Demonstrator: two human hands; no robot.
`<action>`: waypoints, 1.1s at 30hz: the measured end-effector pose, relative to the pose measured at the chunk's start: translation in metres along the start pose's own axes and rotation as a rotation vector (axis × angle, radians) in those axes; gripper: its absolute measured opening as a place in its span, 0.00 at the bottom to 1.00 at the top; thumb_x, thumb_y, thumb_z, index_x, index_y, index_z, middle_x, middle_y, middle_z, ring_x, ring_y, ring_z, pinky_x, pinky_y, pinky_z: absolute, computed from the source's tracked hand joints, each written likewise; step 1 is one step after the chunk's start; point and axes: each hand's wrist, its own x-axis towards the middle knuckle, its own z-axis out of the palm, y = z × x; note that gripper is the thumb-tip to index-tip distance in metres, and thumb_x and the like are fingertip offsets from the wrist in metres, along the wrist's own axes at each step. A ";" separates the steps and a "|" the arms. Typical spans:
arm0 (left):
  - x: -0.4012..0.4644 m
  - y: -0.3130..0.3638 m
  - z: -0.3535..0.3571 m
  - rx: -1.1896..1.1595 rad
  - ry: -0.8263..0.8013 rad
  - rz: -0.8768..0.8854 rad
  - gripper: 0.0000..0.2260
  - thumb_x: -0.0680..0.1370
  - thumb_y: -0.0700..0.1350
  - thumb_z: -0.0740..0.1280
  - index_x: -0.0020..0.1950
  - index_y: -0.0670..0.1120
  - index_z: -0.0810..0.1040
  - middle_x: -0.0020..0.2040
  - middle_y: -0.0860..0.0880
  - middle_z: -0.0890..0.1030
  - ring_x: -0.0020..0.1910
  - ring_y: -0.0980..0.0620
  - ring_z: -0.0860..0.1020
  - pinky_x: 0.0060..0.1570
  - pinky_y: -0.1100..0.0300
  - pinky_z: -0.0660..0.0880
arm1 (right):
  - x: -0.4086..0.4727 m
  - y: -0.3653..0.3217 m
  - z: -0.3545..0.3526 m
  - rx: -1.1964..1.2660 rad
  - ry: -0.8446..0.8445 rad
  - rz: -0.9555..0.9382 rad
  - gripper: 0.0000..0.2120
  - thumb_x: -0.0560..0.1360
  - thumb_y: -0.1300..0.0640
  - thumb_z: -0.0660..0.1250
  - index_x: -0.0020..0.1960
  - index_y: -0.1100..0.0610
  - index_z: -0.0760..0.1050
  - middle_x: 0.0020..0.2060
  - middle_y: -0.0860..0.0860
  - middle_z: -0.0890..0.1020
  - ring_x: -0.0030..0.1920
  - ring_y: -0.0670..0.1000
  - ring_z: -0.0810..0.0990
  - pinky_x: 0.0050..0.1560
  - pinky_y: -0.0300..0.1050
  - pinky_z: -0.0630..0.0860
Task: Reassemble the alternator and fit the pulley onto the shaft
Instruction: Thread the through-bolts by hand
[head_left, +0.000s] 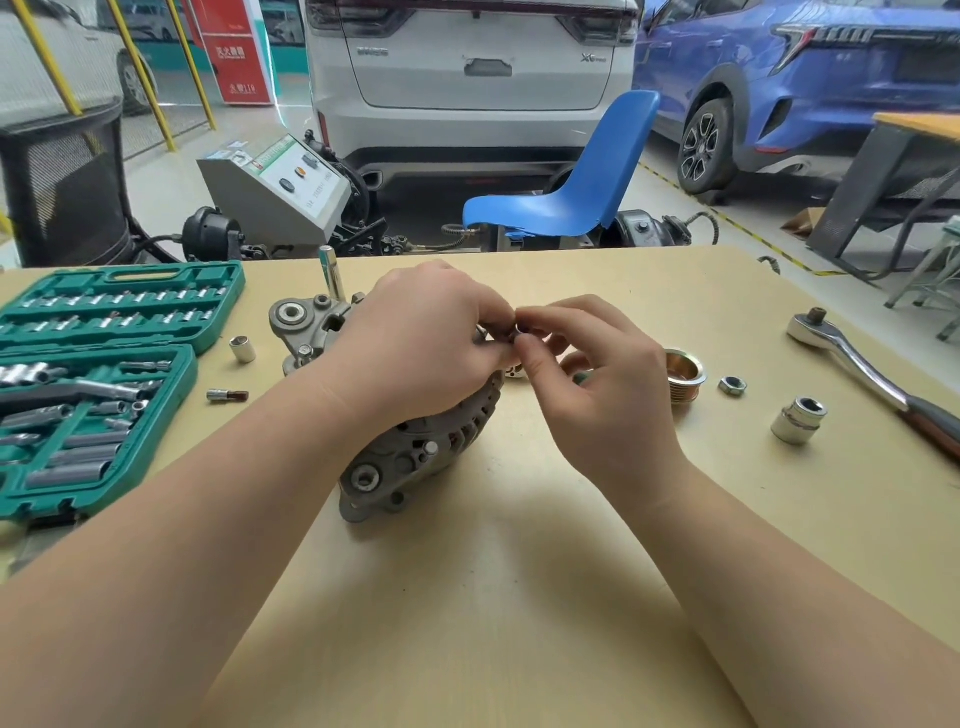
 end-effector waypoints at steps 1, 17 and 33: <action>0.000 0.000 0.001 0.022 -0.002 0.000 0.08 0.80 0.56 0.72 0.55 0.58 0.89 0.47 0.56 0.85 0.57 0.49 0.77 0.54 0.50 0.75 | -0.001 0.001 0.001 -0.007 -0.006 -0.015 0.08 0.78 0.64 0.73 0.56 0.58 0.86 0.46 0.50 0.85 0.46 0.50 0.83 0.42 0.43 0.79; -0.002 0.005 -0.001 0.055 0.022 -0.019 0.07 0.81 0.54 0.71 0.54 0.58 0.89 0.47 0.56 0.85 0.57 0.48 0.77 0.57 0.49 0.75 | 0.000 0.001 0.004 0.083 -0.021 0.105 0.06 0.77 0.60 0.74 0.54 0.56 0.87 0.44 0.47 0.84 0.44 0.49 0.83 0.39 0.37 0.76; -0.003 0.002 0.003 0.064 0.032 -0.018 0.07 0.80 0.55 0.71 0.54 0.57 0.87 0.46 0.58 0.84 0.58 0.50 0.76 0.56 0.51 0.73 | 0.000 -0.002 0.004 0.208 -0.021 0.198 0.06 0.77 0.62 0.75 0.50 0.52 0.87 0.43 0.47 0.86 0.44 0.51 0.84 0.40 0.44 0.79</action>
